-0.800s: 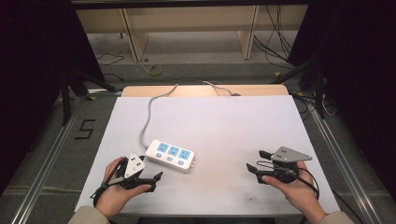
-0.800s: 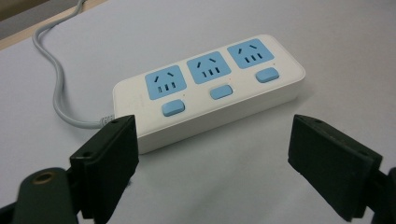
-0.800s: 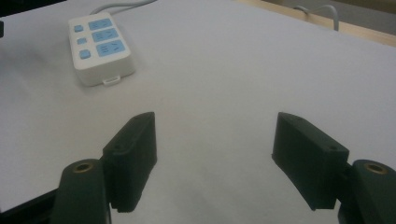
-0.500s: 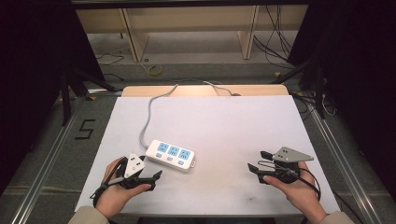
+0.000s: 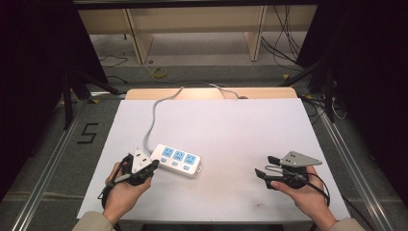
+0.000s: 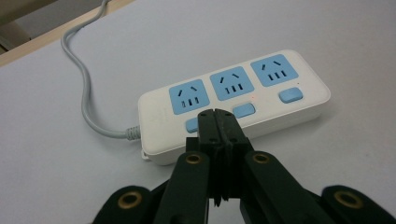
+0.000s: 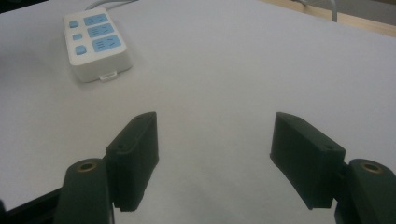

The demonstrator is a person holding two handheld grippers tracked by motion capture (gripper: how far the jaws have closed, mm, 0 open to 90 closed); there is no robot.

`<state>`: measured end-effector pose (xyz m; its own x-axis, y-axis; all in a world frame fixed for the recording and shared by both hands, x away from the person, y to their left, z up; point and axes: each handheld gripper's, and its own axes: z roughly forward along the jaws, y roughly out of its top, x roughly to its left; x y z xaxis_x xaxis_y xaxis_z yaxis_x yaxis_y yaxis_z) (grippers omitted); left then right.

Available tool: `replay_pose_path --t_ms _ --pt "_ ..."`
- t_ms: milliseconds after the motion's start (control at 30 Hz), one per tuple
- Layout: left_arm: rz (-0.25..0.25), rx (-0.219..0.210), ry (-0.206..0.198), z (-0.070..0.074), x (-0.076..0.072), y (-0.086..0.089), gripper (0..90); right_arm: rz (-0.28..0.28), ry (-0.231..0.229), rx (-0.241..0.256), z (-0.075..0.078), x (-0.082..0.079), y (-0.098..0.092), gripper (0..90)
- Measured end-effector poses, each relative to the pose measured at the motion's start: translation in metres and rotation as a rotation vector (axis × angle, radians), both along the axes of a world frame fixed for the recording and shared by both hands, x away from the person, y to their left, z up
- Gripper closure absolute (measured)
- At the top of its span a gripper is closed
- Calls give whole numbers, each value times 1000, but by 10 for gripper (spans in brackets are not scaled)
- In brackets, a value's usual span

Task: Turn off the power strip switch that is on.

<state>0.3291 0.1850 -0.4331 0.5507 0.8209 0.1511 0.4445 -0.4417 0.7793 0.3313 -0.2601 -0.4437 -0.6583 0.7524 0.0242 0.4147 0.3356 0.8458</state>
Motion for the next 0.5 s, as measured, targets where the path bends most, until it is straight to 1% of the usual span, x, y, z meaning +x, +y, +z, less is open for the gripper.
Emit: replay_pose_path --t_ms 167,400,500 --pt "-12 12 8 1 5 -3 899 2 6 -3 0 0 0 323" --pt "-2 -9 34 0 12 -7 899 4 9 -8 -1 0 0 323" --pt "0 -11 36 1 14 -9 898 2 10 -5 -1 0 0 325"
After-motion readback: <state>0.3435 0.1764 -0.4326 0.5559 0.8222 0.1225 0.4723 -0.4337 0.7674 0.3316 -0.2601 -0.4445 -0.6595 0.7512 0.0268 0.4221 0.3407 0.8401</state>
